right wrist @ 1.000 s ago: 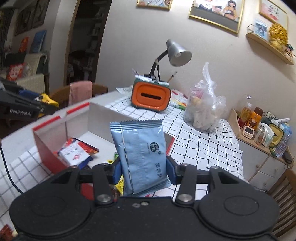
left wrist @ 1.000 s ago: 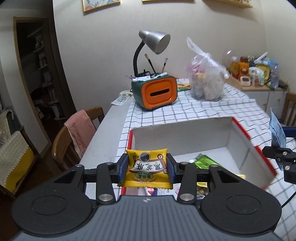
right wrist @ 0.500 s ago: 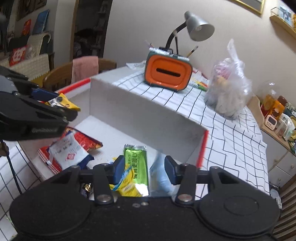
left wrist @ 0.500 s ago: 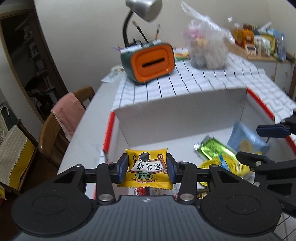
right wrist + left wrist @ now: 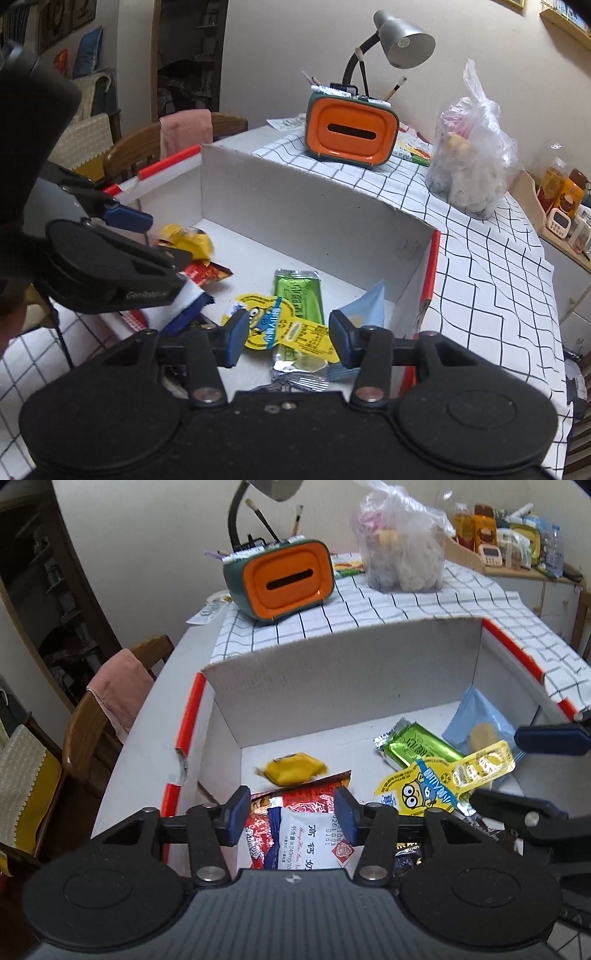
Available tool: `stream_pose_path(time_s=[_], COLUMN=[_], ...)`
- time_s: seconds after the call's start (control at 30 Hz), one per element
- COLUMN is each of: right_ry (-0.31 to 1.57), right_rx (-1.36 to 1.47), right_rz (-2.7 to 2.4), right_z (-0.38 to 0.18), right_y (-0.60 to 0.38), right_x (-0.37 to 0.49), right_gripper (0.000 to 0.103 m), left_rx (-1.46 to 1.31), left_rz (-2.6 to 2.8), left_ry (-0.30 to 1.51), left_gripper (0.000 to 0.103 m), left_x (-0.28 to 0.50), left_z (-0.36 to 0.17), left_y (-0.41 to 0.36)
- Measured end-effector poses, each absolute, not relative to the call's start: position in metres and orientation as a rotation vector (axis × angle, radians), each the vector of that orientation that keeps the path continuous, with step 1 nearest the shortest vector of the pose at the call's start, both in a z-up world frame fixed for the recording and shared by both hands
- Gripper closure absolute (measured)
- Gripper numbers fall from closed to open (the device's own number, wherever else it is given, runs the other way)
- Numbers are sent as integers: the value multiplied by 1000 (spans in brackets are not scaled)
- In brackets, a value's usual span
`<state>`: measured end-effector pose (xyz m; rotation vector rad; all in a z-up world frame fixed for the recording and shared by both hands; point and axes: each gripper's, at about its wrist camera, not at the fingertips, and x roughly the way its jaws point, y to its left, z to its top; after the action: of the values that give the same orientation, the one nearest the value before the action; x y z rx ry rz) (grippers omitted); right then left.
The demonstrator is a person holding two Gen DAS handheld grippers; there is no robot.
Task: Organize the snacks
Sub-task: 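Open the left tool to drop the yellow packet while the right tool drops the blue packet, then grasp the red-brown Oreo packet with the right tool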
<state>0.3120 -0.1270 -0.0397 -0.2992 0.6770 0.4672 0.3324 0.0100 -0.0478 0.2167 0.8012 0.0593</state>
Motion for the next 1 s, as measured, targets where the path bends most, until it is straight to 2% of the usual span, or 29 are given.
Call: stream_pose_path(time_s=[0.1, 0.4, 0.73, 1.0], right_ry=[657, 608, 568, 553], right_rx=[-289, -251, -196, -167], right_rz=[478, 498, 518, 546], right_z=[-33, -12, 3, 4], right_y=[-128, -135, -150, -157], right_x=[303, 267, 224, 183], right_gripper=[56, 55, 44, 41], left_rx=[204, 197, 186, 178], left_rz=[56, 24, -17, -40], left_ry=[782, 737, 685, 663], left_gripper=[46, 43, 32, 24], left_x=[324, 291, 241, 198], left_z=[-40, -19, 1, 1], left_y=[11, 5, 1, 1])
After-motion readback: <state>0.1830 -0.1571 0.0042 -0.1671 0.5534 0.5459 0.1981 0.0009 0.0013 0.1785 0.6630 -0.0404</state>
